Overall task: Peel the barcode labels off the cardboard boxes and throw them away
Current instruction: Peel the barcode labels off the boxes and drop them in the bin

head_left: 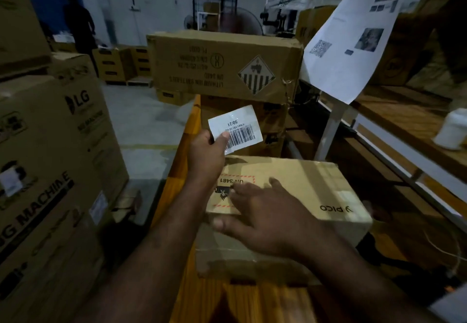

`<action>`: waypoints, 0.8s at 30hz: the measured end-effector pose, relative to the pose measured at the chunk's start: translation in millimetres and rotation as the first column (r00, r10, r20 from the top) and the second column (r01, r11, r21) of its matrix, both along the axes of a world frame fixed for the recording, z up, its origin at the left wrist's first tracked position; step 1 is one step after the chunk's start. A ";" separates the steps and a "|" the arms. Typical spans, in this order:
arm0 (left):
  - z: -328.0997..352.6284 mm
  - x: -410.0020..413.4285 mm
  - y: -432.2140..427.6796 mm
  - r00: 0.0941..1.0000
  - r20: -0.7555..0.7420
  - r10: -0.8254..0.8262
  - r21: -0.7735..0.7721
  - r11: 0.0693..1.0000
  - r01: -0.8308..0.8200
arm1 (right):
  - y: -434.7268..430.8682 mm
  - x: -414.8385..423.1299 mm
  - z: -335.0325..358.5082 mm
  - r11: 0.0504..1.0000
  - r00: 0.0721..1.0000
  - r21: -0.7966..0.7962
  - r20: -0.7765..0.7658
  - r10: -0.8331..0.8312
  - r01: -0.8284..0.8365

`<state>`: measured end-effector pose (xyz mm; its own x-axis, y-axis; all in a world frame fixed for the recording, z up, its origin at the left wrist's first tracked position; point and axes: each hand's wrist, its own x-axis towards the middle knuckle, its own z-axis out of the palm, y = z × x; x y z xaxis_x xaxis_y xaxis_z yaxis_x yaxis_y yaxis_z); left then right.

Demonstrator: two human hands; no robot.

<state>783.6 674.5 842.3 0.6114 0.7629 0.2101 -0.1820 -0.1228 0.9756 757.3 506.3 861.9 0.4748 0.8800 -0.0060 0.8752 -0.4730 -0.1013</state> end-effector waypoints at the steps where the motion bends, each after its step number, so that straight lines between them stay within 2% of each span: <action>1: -1.0 0.3 -0.1 1.000 -0.001 0.000 0.008 1.000 0.000 | -11.5 -3.3 1.7 1.000 1.000 -0.020 0.015 0.001 -0.001; 4: -0.5 0.2 2.5 0.999 0.013 -0.030 -0.042 0.999 0.030 | -24.2 8.9 4.8 0.996 0.999 -0.081 0.032 -0.040 0.043; 8: 2.3 1.5 1.0 0.997 0.033 -0.070 -0.107 0.991 0.074 | 14.5 31.1 -1.7 0.995 0.990 -0.042 0.107 -0.091 0.095; 12: 4.5 0.0 4.0 0.999 0.008 -0.044 -0.063 0.997 0.045 | 44.5 21.5 -6.7 0.998 0.994 0.013 0.096 0.060 -0.062; 15: 3.0 0.5 3.4 0.999 -0.002 -0.036 -0.026 0.999 0.036 | 19.3 10.0 -5.4 0.991 0.985 -0.008 0.110 0.131 -0.131; 19: 2.6 1.7 0.3 0.997 -0.045 -0.068 -0.011 0.998 0.067 | -15.8 23.3 4.9 0.999 1.000 -0.031 0.003 0.011 -0.011; 24: 6.8 2.9 3.5 0.995 -0.065 -0.077 -0.026 0.997 0.076 | 27.1 28.0 2.8 0.997 0.995 0.023 0.070 -0.075 0.074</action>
